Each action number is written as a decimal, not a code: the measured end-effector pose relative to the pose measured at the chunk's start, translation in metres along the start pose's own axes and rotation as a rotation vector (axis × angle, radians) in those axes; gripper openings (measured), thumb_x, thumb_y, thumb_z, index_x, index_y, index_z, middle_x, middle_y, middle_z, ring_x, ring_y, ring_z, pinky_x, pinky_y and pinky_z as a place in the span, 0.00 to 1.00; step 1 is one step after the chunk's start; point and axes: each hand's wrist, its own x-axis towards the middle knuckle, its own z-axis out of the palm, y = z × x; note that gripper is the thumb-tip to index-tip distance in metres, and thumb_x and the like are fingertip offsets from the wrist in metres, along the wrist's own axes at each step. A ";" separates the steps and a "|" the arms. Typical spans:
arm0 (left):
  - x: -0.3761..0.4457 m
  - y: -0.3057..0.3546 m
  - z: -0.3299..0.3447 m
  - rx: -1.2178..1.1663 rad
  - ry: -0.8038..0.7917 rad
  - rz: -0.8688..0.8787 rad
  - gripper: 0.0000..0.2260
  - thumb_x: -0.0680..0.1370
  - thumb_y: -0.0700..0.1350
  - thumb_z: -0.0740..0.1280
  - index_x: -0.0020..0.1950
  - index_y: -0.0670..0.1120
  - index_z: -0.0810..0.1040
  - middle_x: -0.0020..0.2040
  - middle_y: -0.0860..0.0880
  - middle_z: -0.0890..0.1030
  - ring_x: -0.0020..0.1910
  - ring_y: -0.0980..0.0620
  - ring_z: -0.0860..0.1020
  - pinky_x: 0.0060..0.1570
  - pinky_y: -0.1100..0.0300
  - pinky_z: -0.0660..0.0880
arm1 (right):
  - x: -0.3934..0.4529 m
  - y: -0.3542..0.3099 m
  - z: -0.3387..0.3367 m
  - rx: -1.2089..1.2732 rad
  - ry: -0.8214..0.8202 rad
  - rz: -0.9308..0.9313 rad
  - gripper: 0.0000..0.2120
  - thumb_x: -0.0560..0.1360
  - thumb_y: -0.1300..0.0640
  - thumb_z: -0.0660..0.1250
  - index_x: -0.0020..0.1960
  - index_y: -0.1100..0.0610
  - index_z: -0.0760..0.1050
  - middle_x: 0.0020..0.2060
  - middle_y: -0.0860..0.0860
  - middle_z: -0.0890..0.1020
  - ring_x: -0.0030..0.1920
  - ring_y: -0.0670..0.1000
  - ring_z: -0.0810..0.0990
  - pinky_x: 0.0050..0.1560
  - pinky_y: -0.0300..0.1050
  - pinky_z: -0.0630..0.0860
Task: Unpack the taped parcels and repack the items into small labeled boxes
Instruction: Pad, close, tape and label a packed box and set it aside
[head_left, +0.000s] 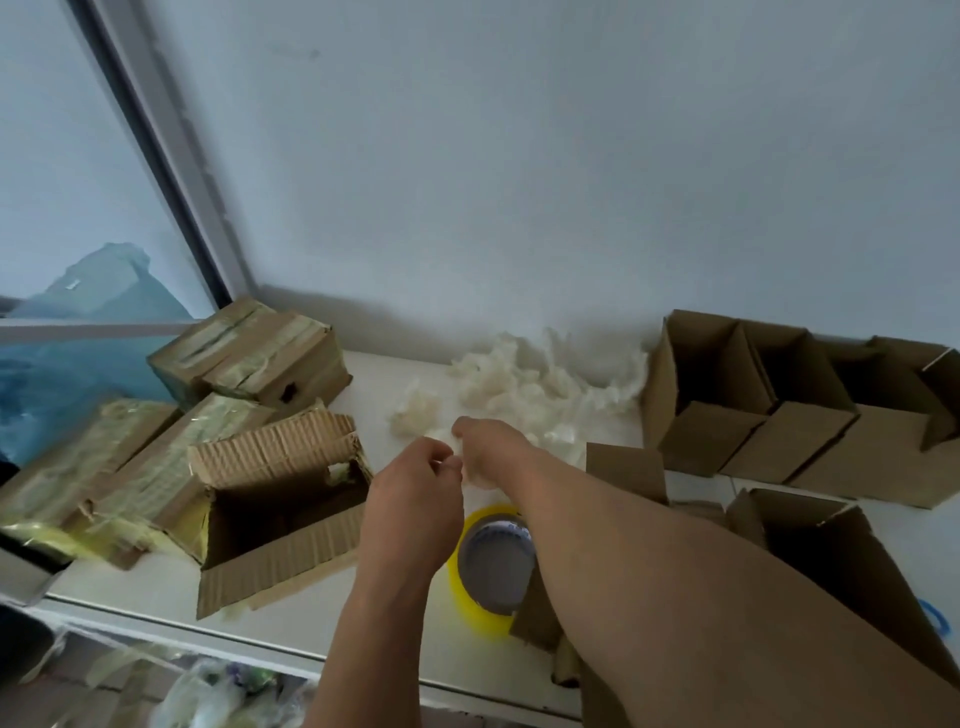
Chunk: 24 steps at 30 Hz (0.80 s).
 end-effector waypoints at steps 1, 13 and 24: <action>-0.001 0.000 0.000 0.006 -0.004 -0.004 0.07 0.82 0.48 0.62 0.54 0.50 0.78 0.47 0.50 0.82 0.47 0.49 0.79 0.45 0.55 0.73 | 0.000 0.001 0.002 0.004 0.015 -0.002 0.25 0.77 0.58 0.66 0.72 0.57 0.64 0.64 0.57 0.74 0.60 0.58 0.75 0.59 0.49 0.75; -0.024 0.030 0.019 0.114 -0.044 0.113 0.11 0.81 0.50 0.61 0.59 0.51 0.79 0.52 0.49 0.83 0.49 0.50 0.76 0.44 0.58 0.68 | -0.086 0.033 -0.069 0.118 0.363 -0.077 0.12 0.75 0.50 0.69 0.40 0.56 0.72 0.34 0.49 0.72 0.39 0.52 0.72 0.31 0.42 0.62; -0.107 0.091 0.066 0.166 -0.201 0.575 0.12 0.82 0.54 0.60 0.61 0.51 0.78 0.54 0.51 0.80 0.54 0.49 0.77 0.51 0.55 0.74 | -0.277 0.147 -0.075 0.323 0.669 0.147 0.07 0.77 0.50 0.67 0.54 0.50 0.77 0.43 0.47 0.79 0.41 0.43 0.75 0.37 0.36 0.66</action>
